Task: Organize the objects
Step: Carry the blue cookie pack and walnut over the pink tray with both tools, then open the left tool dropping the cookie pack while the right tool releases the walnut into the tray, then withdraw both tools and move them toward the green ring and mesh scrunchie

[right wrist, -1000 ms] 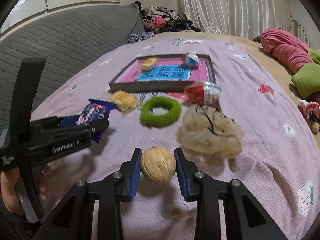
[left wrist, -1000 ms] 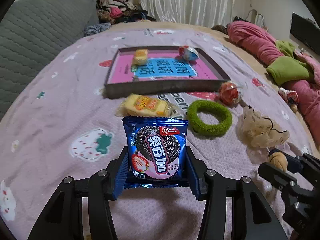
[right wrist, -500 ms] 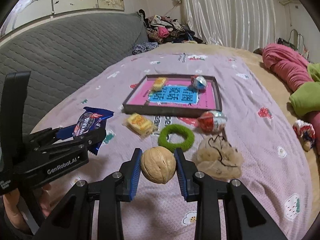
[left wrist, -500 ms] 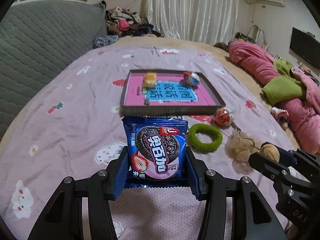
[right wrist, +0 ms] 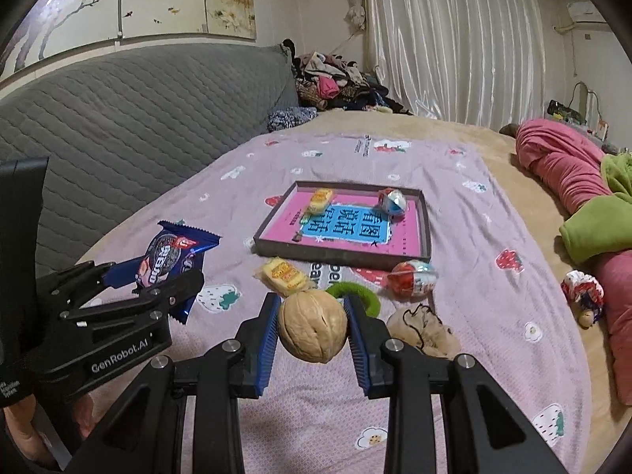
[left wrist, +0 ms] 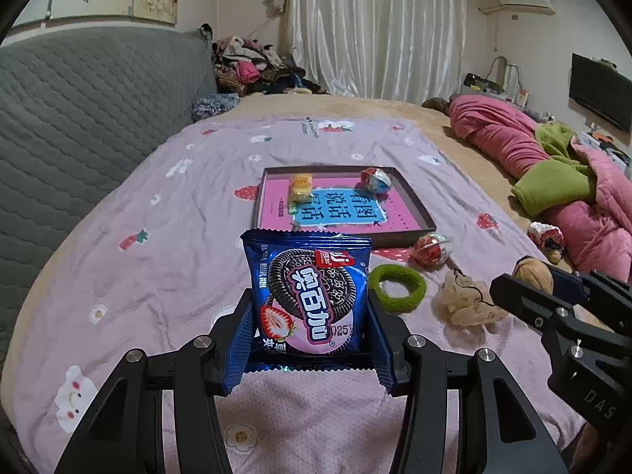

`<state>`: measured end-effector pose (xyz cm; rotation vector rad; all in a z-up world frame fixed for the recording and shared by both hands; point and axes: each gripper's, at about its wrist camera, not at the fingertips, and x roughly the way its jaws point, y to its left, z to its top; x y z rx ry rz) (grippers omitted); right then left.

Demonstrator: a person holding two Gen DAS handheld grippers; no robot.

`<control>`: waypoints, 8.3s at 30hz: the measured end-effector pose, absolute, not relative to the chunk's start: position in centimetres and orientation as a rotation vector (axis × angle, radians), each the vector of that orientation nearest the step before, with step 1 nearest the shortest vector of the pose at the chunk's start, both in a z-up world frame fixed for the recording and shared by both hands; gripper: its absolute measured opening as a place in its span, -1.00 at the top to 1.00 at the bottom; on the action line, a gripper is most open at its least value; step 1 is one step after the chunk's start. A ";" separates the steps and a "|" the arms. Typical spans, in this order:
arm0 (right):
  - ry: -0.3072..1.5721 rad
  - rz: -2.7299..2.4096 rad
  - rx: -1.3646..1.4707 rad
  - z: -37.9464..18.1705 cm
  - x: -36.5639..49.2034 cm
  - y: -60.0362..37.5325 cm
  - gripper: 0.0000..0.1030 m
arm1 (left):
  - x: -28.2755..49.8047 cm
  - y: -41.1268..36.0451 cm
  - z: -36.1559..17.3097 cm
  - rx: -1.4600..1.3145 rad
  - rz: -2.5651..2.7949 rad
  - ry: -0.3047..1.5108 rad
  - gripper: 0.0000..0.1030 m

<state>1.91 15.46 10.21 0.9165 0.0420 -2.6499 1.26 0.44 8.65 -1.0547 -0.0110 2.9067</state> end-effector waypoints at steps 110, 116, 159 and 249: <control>0.043 -2.823 0.699 9.1 -23.2 14.4 0.35 | -26.9 -0.4 3.3 -1.048 2.920 -0.036 -0.04; 0.050 -2.806 0.821 5.1 -26.1 15.5 0.35 | -29.3 1.4 -1.2 -1.165 2.859 0.040 -0.04; 0.063 -2.701 1.311 -3.7 -31.1 16.0 0.35 | -30.8 -0.6 -5.2 -1.374 2.742 -0.135 -0.05; -0.144 -2.795 0.795 25.4 4.7 19.1 -0.93 | 4.7 -2.9 23.0 -0.927 2.894 -0.193 -0.75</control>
